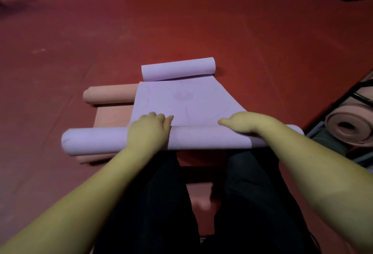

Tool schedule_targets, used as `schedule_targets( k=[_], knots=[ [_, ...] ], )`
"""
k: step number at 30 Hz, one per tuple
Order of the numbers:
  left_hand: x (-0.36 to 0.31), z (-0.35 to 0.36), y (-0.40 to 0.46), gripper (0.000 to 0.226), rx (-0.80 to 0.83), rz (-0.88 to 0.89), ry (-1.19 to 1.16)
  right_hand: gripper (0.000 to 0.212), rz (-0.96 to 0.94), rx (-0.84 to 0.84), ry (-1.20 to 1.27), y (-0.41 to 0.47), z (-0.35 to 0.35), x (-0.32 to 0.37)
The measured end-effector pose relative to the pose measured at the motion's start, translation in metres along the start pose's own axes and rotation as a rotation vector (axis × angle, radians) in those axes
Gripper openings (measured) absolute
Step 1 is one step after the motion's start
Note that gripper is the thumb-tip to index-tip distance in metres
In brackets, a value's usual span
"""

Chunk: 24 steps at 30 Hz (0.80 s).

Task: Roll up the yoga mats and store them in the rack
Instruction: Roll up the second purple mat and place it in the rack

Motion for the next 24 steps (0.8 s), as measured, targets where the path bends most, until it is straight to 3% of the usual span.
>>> schedule_targets(
  k=[5, 8, 10, 13, 17, 20, 24],
  knots=[
    [-0.002, 0.019, -0.032, 0.052, -0.126, 0.074, 0.156, 0.064, -0.057, 0.077, -0.039, 0.023, 0.002, 0.005],
    [0.000, 0.019, -0.024, 0.055, -0.136, 0.071, 0.153, 0.057, -0.078, 0.006, 0.030, 0.031, 0.006, 0.003],
    [0.002, 0.016, -0.012, 0.062, -0.065, 0.054, 0.115, 0.046, -0.101, -0.124, 0.103, 0.029, 0.008, 0.000],
    [-0.001, 0.010, 0.005, 0.073, 0.068, 0.044, 0.121, 0.055, -0.088, -0.379, 0.165, 0.016, 0.005, -0.005],
    [0.003, 0.011, 0.027, 0.066, 0.196, 0.019, 0.042, 0.060, -0.053, -0.459, 0.115, 0.004, 0.014, -0.011],
    [0.008, 0.014, 0.044, 0.070, 0.332, -0.012, -0.004, 0.059, -0.162, -0.725, 0.091, -0.004, 0.038, -0.018],
    [0.013, 0.021, 0.058, 0.073, 0.498, -0.036, -0.091, 0.055, -0.157, -0.818, 0.115, -0.006, 0.045, -0.021]
  ],
)
Point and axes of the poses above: each hand's wrist, its own y-axis towards the middle knuckle, its own z-axis out of the palm, x = y × z, the point moved 3 cm from there along y, towards the middle knuckle, and after that the axes turned 14 degrees about z, right-handed, at the moved point
